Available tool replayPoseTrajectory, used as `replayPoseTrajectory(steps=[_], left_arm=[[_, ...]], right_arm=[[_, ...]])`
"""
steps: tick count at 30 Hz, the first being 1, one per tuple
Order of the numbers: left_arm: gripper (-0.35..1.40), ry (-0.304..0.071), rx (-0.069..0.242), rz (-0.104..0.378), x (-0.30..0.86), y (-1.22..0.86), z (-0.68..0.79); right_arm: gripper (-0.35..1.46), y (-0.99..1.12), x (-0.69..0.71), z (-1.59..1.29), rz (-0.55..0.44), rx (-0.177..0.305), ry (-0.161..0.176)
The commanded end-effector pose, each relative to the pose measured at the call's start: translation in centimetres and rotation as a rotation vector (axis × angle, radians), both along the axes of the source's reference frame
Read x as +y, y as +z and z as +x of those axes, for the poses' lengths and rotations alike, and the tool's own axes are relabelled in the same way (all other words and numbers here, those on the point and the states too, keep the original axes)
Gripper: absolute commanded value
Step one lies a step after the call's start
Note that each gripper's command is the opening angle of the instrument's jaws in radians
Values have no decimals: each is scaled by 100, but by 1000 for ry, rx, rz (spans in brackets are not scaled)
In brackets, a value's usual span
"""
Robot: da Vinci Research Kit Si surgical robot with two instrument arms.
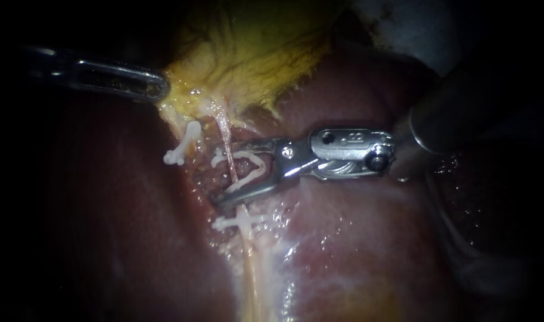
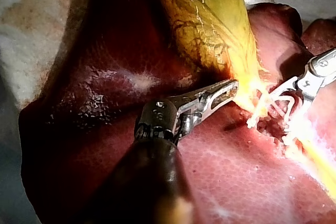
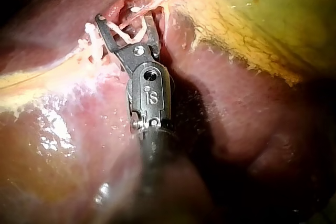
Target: Clipping second clip right tube
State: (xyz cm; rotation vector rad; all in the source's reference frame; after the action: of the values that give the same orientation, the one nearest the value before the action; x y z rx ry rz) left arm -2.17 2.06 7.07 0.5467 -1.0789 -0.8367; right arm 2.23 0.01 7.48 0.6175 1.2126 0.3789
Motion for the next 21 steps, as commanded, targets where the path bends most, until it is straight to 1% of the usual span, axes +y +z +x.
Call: replayPoseTrajectory(steps=[1, 6, 14, 21], left_arm=[[-35, 0, 0, 0, 0, 0, 0], [-35, 0, 0, 0, 0, 0, 0], [-35, -1, 1, -1, -1, 1, -1], [-35, -1, 1, -1, -2, 1, -1]], right_arm=[[54, 0, -1, 0, 10, 0, -3], [53, 1, -8, 1, 46, 2, -20], [53, 7, -23, 4, 84, 1, -40], [53, 7, -31, 7, 103, 3, -57]])
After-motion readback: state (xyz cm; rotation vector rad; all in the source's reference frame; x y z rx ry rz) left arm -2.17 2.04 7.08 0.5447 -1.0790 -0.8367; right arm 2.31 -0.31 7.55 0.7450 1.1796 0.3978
